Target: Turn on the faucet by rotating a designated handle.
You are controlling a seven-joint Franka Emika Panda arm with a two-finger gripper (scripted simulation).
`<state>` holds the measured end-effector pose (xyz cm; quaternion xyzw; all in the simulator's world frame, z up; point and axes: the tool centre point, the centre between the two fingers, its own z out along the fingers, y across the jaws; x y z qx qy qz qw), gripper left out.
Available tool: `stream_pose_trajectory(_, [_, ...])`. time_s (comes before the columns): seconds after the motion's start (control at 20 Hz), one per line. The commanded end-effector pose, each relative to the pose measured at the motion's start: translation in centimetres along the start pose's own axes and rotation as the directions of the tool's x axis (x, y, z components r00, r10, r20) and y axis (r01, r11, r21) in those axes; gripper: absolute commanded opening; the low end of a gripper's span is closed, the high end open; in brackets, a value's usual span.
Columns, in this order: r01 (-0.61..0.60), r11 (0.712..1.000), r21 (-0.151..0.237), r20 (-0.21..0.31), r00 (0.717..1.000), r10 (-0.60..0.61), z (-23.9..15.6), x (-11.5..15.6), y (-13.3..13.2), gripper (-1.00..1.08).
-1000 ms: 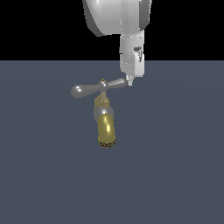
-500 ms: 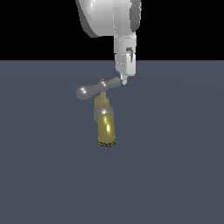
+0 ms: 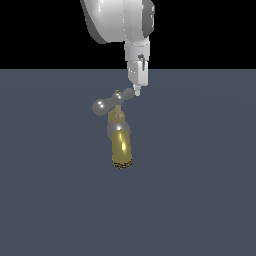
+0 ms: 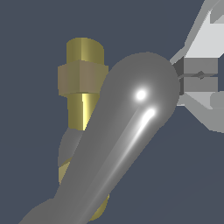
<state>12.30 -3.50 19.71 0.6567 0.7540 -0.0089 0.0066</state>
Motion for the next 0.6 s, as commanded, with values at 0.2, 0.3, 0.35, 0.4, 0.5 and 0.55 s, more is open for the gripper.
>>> stream_pose_trajectory(0.2, [0.036, 0.999, -0.004, -0.014, 0.999, -0.036, -0.1, 6.8, 0.8, -1.00])
stream_pose_trajectory(0.3, [0.042, 0.999, -0.004, -0.016, 0.999, -0.042, -0.2, 8.6, 0.9, -1.00])
stream_pose_trajectory(0.35, [0.045, 0.999, -0.005, -0.017, 0.999, -0.045, -0.2, 9.5, 1.0, -1.00])
stream_pose_trajectory(0.4, [0.048, 0.999, -0.005, -0.019, 0.999, -0.048, -0.2, 10.4, 1.1, -1.00])
stream_pose_trajectory(0.5, [0.053, 0.999, -0.006, -0.021, 0.998, -0.053, -0.3, 12.2, 1.2, -1.00])
stream_pose_trajectory(0.55, [0.053, 0.999, -0.006, -0.021, 0.998, -0.053, -0.3, 12.2, 1.2, -1.00])
